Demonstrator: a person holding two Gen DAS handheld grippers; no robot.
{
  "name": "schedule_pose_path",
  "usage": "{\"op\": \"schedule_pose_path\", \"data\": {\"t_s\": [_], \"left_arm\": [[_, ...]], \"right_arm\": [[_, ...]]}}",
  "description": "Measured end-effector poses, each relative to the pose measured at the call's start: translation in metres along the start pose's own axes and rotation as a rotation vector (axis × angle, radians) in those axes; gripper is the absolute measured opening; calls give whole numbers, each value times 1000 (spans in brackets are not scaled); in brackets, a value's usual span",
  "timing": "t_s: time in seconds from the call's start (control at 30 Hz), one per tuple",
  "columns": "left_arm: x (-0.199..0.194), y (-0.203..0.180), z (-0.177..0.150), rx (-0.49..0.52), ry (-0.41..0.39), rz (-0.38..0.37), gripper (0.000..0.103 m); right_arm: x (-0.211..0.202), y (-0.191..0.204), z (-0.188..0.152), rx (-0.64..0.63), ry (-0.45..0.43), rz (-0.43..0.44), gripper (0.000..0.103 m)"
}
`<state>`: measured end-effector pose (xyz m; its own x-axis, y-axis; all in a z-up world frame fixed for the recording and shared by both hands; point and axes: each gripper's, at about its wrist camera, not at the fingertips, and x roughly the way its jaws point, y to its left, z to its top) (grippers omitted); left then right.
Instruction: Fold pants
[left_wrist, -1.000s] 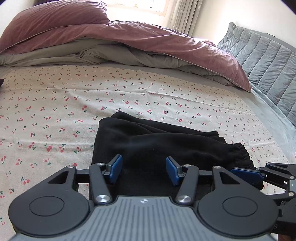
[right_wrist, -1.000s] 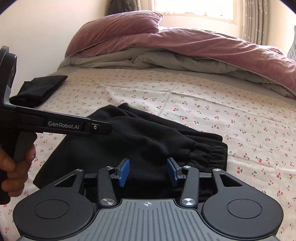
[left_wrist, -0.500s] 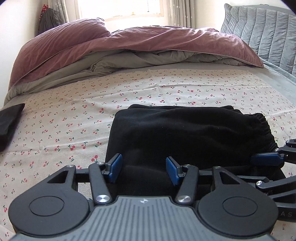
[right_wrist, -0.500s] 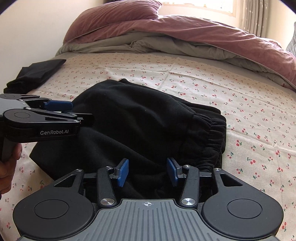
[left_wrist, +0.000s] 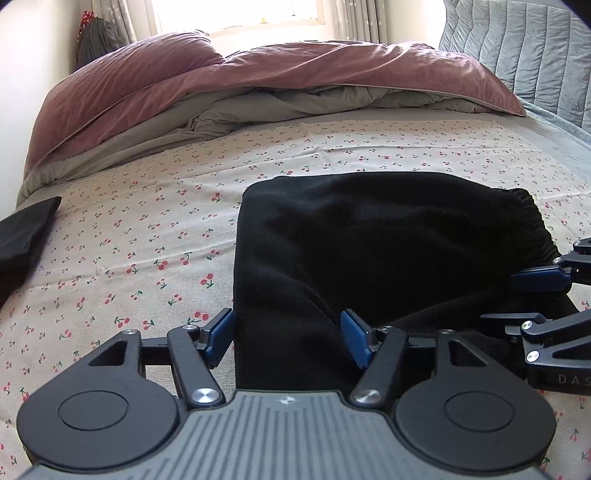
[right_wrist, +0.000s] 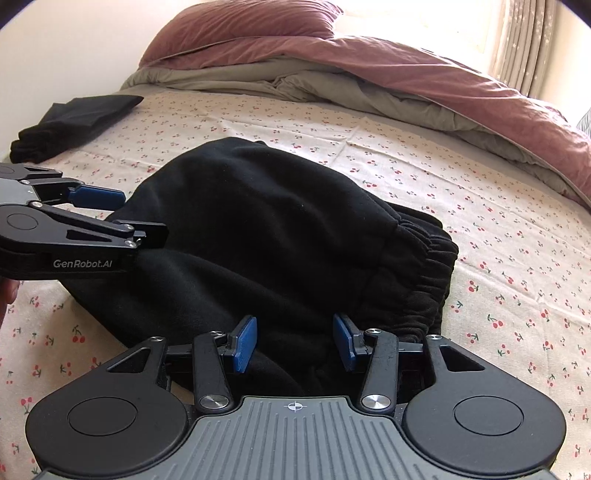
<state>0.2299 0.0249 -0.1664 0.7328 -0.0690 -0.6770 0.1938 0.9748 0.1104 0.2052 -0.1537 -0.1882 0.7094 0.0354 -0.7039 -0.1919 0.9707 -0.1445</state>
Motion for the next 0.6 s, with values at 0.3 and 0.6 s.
{"op": "schedule_pose_path", "data": {"t_s": [0.3, 0.6], "left_arm": [[6, 62, 17, -315, 64, -219, 76], [42, 101, 28, -563, 106, -374, 83]], "right_arm": [[-23, -37, 15, 112, -36, 125, 55], [-15, -133, 5, 584, -27, 128, 86]]}}
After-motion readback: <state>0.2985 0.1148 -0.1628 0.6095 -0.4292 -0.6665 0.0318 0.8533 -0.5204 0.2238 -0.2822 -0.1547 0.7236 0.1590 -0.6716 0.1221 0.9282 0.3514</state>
